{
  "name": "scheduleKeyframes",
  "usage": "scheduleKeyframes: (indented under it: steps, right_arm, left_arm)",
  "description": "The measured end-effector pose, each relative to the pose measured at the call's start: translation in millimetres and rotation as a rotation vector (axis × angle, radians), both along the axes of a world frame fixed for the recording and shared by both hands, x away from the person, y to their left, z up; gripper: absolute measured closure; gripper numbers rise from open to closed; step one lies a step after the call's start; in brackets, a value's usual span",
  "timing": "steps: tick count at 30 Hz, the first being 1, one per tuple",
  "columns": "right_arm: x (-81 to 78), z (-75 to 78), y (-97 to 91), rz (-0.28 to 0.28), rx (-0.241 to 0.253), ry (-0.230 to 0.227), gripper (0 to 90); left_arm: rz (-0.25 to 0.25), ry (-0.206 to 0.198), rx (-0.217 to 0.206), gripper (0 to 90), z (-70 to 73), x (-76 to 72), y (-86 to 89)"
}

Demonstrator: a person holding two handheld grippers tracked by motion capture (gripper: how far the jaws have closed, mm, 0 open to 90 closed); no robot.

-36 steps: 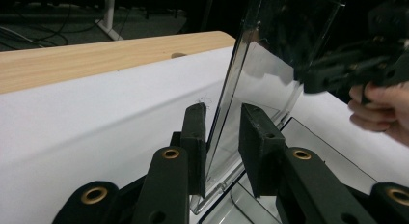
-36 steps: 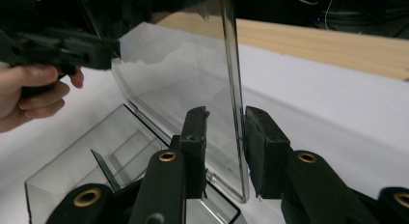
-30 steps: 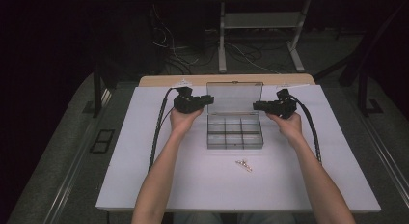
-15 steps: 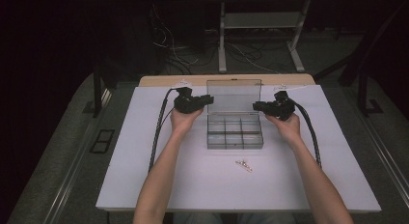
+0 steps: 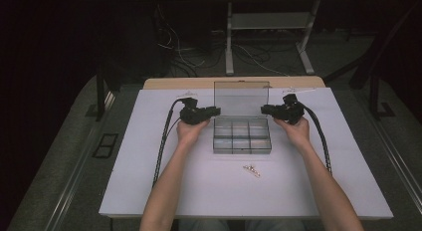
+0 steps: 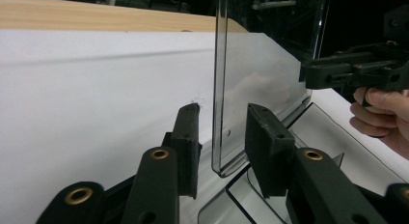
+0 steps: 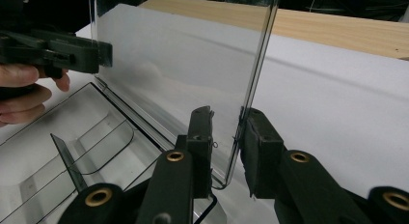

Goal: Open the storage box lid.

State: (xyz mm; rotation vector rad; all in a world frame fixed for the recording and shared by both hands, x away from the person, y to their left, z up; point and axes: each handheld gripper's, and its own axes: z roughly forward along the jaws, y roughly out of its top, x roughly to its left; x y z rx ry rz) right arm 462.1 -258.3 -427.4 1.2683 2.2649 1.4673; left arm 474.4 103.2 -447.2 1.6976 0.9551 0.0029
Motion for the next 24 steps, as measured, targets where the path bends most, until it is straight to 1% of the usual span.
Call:
scheduleKeyframes:
  steps: [1, 4, 5, 8, 15, 24]
  right_arm:
    - [0.1, -0.2, 0.0, 0.000, 0.002, 0.000, 74.2]
    - [0.4, -0.7, -0.4, -0.001, 0.006, 0.001, 74.1]
    - [0.4, -0.7, -0.2, -0.001, 0.006, 0.000, 74.1]
    - [0.3, -0.5, 0.1, -0.002, -0.001, -0.001, 73.9]
    - [0.6, -1.1, 1.1, -0.013, -0.011, -0.004, 72.4]
    - [0.6, -3.1, 1.9, -0.032, -0.007, -0.002, 71.0]
  left_arm:
    - [-0.007, 0.002, 0.004, 66.8, -0.9, 0.0, -0.3]
    - [-0.004, 0.005, 0.022, 70.9, -3.3, -1.5, -3.7]
    - [-0.002, 0.004, 0.015, 71.8, -4.0, -1.9, -4.0]
    - [0.003, -0.001, 0.014, 74.2, -4.5, -2.4, -4.8]
    - [0.011, 0.004, 0.013, 74.1, -4.9, -2.8, -4.8]
    - [0.028, 0.016, -0.012, 73.6, -7.6, -3.4, -4.4]
